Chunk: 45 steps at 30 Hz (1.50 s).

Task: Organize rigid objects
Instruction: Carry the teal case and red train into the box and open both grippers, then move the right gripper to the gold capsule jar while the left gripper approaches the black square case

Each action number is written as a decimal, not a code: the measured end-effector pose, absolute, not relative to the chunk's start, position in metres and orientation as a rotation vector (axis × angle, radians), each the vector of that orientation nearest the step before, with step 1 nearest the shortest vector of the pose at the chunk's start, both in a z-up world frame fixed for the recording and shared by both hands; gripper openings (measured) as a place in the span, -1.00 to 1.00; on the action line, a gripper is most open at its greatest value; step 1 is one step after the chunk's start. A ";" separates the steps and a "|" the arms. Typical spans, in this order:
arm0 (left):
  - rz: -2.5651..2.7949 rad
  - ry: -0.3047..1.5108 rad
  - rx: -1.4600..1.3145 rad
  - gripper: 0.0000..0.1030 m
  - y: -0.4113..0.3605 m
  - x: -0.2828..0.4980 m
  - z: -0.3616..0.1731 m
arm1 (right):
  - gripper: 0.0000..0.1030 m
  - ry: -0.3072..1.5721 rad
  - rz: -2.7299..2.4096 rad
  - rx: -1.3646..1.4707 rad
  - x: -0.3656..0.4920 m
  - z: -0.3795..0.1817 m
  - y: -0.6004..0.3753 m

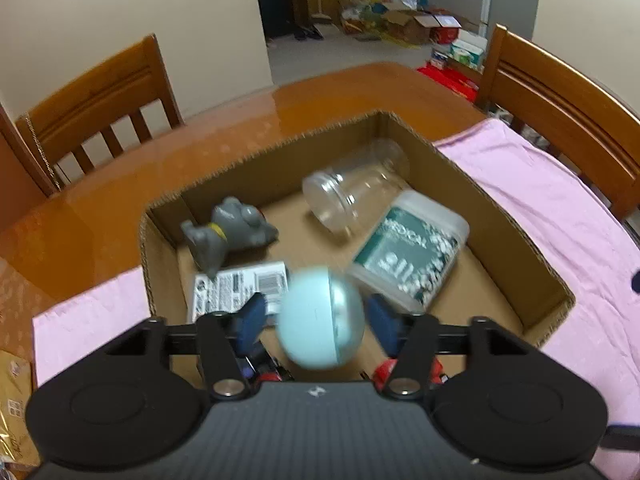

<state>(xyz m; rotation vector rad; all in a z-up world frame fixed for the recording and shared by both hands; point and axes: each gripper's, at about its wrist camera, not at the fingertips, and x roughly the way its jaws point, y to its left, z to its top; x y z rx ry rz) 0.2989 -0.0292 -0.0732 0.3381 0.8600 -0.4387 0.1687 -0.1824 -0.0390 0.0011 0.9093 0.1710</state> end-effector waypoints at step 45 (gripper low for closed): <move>-0.201 1.001 0.138 0.94 0.042 0.195 -0.121 | 1.00 1.005 0.163 0.009 0.142 -0.090 -0.159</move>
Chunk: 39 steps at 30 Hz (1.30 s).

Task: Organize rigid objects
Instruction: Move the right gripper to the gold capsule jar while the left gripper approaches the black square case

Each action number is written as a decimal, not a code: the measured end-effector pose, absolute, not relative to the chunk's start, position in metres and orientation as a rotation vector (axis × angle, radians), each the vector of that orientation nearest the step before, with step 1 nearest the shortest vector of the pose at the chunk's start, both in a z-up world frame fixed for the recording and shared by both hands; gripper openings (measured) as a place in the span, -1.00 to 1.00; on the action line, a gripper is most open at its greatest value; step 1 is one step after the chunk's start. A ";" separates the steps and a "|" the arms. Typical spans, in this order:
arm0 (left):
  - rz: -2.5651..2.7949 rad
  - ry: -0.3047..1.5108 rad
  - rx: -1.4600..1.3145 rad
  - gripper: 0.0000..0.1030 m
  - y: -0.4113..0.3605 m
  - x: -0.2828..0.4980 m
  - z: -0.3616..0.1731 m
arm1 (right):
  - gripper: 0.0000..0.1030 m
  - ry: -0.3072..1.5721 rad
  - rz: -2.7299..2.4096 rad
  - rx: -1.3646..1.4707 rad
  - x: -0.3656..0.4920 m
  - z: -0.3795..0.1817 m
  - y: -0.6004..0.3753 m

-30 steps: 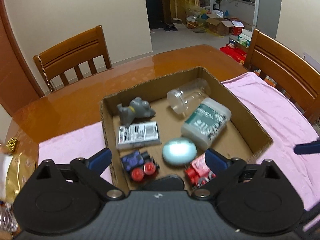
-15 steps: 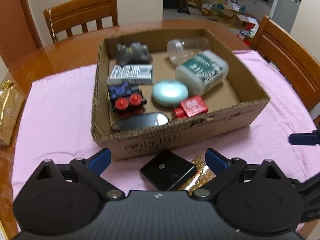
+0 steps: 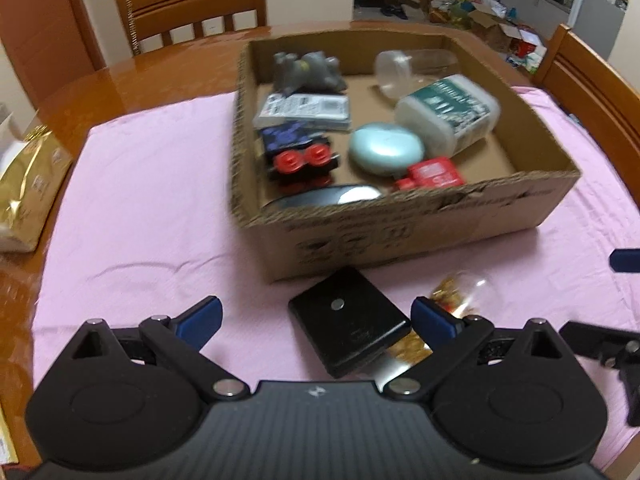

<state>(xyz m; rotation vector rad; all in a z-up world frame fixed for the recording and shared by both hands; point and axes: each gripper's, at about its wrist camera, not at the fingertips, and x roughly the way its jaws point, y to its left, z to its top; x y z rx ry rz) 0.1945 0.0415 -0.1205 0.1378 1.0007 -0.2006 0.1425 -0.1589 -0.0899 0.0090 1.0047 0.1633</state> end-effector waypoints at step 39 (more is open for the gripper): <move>-0.022 1.058 0.104 0.99 0.128 0.187 -0.156 | 1.00 1.033 0.428 -0.126 0.177 -0.111 -0.079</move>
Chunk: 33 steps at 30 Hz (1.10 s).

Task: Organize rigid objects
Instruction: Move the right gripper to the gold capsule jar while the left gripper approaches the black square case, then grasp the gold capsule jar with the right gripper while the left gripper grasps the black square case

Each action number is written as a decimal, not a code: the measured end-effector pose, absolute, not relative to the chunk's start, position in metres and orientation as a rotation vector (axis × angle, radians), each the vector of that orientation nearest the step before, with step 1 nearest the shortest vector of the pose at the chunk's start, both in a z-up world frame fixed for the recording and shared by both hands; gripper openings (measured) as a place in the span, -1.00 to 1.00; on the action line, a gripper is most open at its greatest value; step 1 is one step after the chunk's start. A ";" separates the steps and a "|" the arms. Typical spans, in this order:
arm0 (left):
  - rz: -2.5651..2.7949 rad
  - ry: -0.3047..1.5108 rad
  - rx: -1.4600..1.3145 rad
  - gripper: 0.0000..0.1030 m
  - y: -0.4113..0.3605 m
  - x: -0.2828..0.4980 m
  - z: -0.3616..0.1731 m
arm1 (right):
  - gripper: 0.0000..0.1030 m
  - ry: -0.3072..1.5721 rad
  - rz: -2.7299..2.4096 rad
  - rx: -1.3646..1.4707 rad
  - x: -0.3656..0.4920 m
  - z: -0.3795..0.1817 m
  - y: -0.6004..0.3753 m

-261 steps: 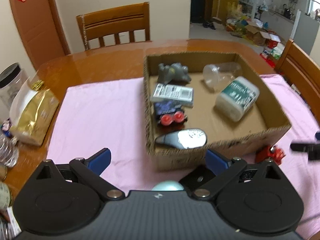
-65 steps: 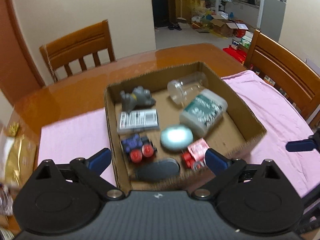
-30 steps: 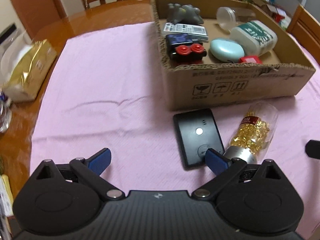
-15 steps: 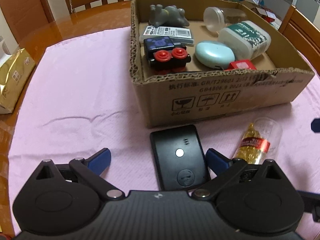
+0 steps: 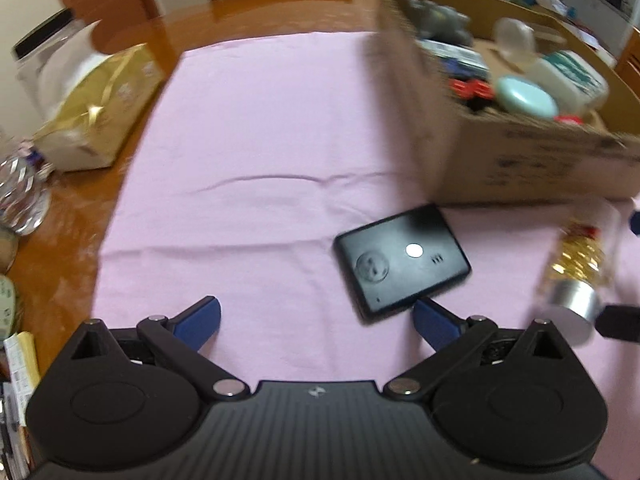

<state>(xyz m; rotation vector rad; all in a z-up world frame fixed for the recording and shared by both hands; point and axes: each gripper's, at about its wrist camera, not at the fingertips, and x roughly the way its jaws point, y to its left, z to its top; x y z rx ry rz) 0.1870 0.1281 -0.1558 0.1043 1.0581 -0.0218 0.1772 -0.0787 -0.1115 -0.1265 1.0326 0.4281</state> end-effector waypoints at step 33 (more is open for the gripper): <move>-0.089 1.004 0.049 0.82 0.088 0.214 -0.158 | 1.00 1.062 0.202 -0.139 0.196 -0.150 -0.112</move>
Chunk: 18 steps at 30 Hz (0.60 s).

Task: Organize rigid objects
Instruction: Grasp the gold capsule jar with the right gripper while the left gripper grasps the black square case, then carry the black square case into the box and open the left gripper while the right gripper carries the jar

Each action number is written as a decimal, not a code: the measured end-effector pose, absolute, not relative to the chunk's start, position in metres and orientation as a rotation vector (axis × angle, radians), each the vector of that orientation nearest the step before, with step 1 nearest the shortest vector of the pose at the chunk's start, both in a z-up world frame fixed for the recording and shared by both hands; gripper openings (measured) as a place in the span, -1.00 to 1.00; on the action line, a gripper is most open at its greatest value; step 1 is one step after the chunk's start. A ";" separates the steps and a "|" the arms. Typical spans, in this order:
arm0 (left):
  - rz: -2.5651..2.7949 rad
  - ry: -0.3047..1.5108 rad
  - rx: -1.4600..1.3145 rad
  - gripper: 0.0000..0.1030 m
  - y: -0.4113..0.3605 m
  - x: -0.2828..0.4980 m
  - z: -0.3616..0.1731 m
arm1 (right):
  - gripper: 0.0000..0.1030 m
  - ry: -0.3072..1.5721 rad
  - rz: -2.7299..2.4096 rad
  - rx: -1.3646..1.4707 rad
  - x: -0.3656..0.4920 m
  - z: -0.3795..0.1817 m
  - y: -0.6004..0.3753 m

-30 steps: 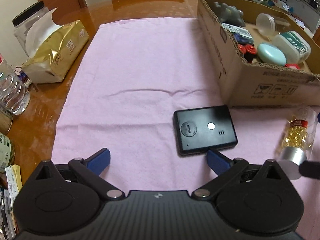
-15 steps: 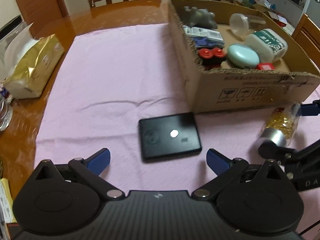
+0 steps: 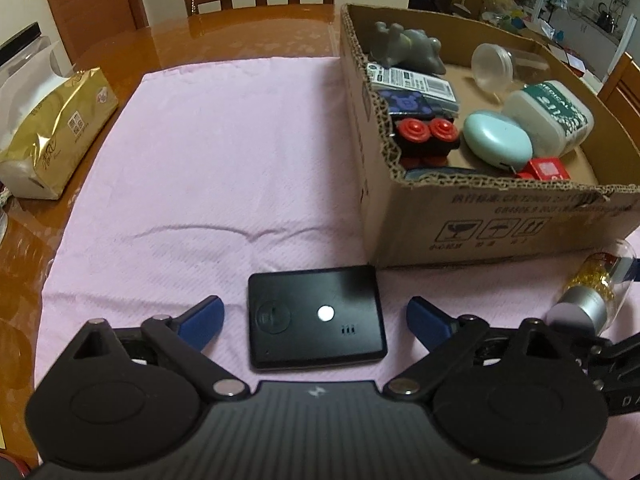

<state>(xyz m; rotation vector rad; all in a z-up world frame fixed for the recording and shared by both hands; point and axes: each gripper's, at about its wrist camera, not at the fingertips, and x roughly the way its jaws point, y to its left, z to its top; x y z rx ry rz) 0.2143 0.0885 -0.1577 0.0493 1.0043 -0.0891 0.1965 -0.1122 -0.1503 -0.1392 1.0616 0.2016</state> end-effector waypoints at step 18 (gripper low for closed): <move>-0.151 0.970 0.085 0.50 0.076 0.207 -0.154 | 1.00 1.067 0.234 -0.160 0.197 -0.147 -0.109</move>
